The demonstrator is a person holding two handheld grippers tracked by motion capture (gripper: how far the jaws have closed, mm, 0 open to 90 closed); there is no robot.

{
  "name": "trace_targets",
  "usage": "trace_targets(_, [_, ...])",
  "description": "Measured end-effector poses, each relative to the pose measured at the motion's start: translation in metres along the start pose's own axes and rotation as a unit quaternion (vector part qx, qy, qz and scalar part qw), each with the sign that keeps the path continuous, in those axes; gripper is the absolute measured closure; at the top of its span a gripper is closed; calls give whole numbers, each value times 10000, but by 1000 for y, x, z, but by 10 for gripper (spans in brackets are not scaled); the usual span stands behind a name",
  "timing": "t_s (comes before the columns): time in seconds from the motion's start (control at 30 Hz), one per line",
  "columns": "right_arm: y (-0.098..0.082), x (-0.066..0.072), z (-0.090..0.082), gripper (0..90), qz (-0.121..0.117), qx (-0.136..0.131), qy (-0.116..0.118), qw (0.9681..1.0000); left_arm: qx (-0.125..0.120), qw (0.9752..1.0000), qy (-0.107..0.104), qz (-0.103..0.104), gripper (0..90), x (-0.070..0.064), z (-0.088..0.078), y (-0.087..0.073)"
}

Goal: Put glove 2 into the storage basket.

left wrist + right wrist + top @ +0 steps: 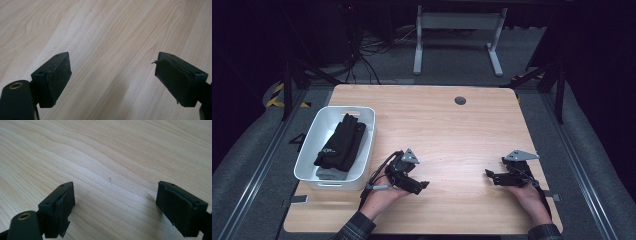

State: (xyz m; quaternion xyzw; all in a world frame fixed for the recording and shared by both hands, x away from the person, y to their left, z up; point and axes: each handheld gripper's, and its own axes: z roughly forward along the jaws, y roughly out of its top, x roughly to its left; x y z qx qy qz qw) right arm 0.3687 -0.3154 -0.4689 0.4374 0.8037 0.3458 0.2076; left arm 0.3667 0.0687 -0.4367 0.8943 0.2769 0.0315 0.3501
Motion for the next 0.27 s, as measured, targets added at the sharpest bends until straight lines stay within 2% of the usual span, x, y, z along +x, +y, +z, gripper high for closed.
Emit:
trace_targets(0.13, [0, 0, 0, 160, 1, 1, -1, 10000, 63, 10000, 25, 24, 141, -1, 6, -3])
trace_targets(0.27, [0, 0, 0, 160, 0, 1, -1, 10000, 113, 9998, 145, 112, 141, -2, 11, -5])
